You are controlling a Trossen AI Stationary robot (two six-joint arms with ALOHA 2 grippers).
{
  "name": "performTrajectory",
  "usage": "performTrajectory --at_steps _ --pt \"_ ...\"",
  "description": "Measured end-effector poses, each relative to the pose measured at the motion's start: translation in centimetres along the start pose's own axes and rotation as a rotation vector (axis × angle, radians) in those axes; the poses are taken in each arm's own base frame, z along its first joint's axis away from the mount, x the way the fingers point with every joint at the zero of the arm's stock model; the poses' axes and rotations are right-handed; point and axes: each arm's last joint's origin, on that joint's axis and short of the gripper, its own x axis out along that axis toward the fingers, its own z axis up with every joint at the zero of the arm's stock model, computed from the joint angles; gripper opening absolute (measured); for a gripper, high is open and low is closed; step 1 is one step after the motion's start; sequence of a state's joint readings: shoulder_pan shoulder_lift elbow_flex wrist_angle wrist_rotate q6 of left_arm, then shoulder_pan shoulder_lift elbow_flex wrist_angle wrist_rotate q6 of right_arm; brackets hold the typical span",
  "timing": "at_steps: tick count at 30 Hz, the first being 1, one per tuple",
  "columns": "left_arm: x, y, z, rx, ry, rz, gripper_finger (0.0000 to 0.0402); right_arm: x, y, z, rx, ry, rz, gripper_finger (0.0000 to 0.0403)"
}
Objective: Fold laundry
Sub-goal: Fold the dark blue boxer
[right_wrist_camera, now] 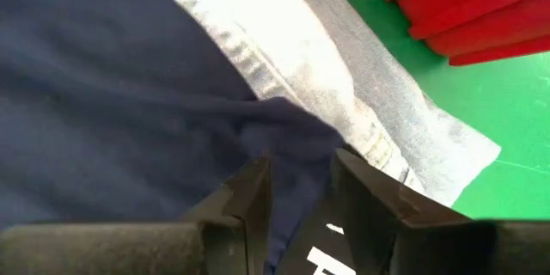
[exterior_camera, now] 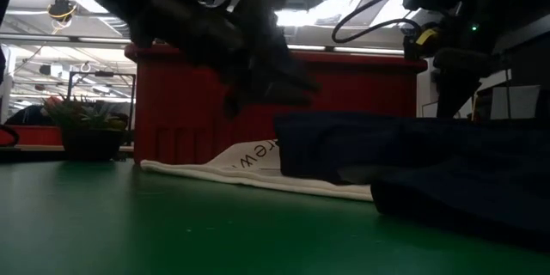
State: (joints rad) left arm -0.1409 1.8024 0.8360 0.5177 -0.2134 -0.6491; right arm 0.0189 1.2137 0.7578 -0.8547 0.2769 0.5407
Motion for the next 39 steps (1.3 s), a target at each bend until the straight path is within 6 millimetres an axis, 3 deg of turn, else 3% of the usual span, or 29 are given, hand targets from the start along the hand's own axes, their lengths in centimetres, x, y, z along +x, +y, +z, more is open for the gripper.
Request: performTrajectory --at_steps 4,10,19,25,32,39 --pt "0.7 0.4 -1.8 0.027 -0.004 0.098 0.0111 0.0 0.0 0.0 0.001 -0.003 0.001 0.0122" --pt "1.8 2.2 -2.1 0.022 -0.004 0.187 0.0111 0.0 0.0 0.1 0.002 -0.006 0.003 0.0122" --pt "2.3 4.6 -0.7 -0.012 -0.034 0.254 0.0111 0.0 -0.1 0.0 -0.002 0.0 -0.013 0.0122" --pt "2.2 5.1 -0.3 0.008 -0.016 0.258 0.0111 0.0 -0.5 -0.1 -0.009 -0.047 -0.141 0.0122" --pt "2.2 5.8 0.1 0.003 -0.023 0.277 0.0111 0.0 -0.8 0.1 0.006 -0.049 -0.159 0.0122" --pt "2.3 6.5 0.4 -0.004 -0.022 0.3 0.0111 0.5 -2.4 0.7 0.089 -0.023 -0.177 0.0122"
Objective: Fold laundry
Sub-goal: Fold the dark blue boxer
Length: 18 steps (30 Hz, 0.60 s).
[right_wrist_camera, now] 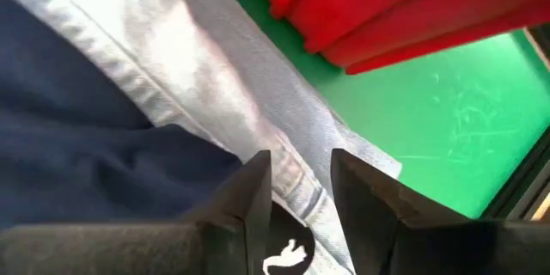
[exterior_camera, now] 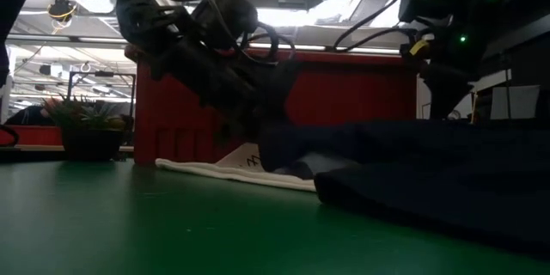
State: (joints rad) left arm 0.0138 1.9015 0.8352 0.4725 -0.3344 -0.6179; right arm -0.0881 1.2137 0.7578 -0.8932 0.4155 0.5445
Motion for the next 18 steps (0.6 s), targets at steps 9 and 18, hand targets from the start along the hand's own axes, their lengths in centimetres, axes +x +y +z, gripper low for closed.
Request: performTrajectory --at_steps 9,18 --pt "0.3 1.5 -0.2 -0.014 0.071 0.092 0.0111 0.2 -1.0 -0.4 -0.023 0.088 -0.034 0.0122" --pt "0.0 1.5 0.0 -0.016 0.07 0.094 0.0111 0.1 -1.3 -1.1 -0.091 0.156 -0.065 0.0122"
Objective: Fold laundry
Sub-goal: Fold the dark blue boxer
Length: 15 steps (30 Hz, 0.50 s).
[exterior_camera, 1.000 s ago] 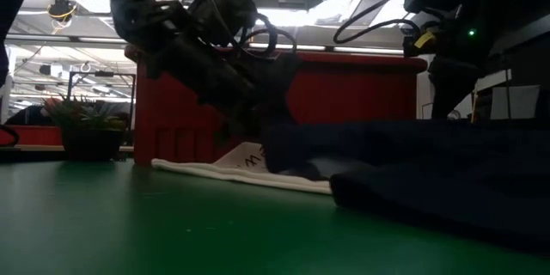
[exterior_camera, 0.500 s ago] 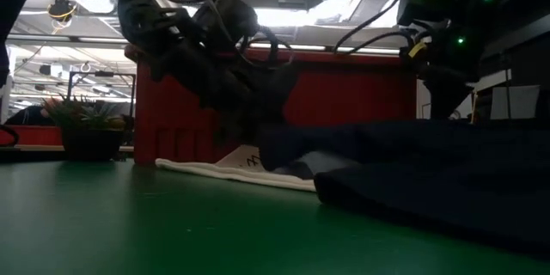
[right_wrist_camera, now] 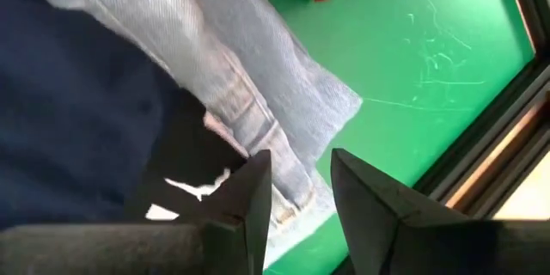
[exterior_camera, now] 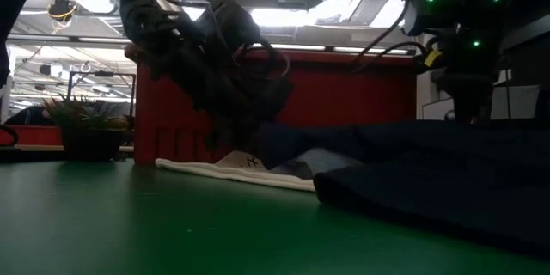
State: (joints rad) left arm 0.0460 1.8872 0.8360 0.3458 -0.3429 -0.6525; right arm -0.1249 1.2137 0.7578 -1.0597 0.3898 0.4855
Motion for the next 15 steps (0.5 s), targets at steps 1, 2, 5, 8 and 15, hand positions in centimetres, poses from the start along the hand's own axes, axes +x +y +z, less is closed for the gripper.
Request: performTrajectory --at_steps 1,2,5,8,15 --pt "-0.2 -0.1 0.2 -0.002 0.001 -0.014 0.0111 0.0 0.0 0.0 -0.012 0.003 -0.001 0.0122" --pt "-0.4 -0.2 0.4 -0.005 0.002 -0.029 0.0111 -0.1 -0.1 -0.1 -0.025 0.01 -0.004 0.0122" --pt "-1.4 -0.6 1.4 -0.011 -0.02 -0.065 0.0111 -0.8 -0.4 -0.1 -0.053 0.021 -0.01 0.0122" --pt "-2.5 -0.8 2.4 0.004 -0.045 -0.082 0.0111 -1.7 -0.8 0.0 -0.061 0.026 -0.012 0.0122" --pt "-3.8 -1.3 3.5 0.019 -0.048 -0.165 0.0111 -3.1 -1.1 0.2 -0.041 0.004 0.095 0.0122"
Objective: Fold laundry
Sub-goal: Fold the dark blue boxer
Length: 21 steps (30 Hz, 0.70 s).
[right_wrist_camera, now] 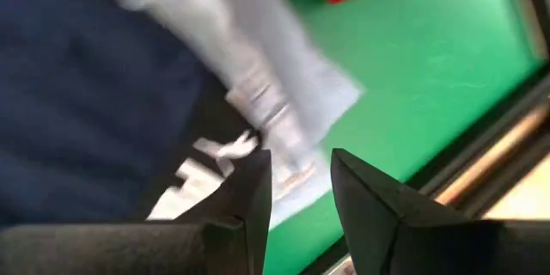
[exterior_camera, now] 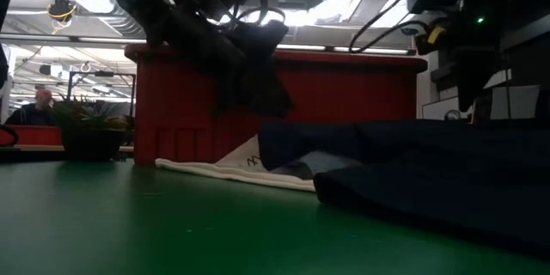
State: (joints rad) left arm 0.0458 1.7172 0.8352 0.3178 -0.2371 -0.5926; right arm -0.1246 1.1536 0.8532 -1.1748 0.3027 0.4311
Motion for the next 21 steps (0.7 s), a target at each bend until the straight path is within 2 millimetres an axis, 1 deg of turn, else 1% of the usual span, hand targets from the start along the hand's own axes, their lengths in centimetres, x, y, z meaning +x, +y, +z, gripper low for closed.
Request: performTrajectory --at_steps 5,10,16,21 --pt "-0.2 -0.8 -0.5 0.002 0.084 -0.136 0.0113 -0.5 0.8 -0.5 -0.083 0.035 0.154 0.0122" --pt "-0.6 -2.2 -1.0 0.013 0.148 -0.299 0.0122 -1.3 2.5 -1.6 -0.197 0.016 0.208 0.0122" --pt "-1.2 -3.8 -2.2 0.045 0.184 -0.352 0.0125 -2.3 4.6 -3.4 -0.328 0.006 0.27 0.0122" --pt "-1.7 -4.9 -3.1 0.069 0.182 -0.353 0.0125 -3.2 6.4 -5.1 -0.445 -0.018 0.321 0.0122"
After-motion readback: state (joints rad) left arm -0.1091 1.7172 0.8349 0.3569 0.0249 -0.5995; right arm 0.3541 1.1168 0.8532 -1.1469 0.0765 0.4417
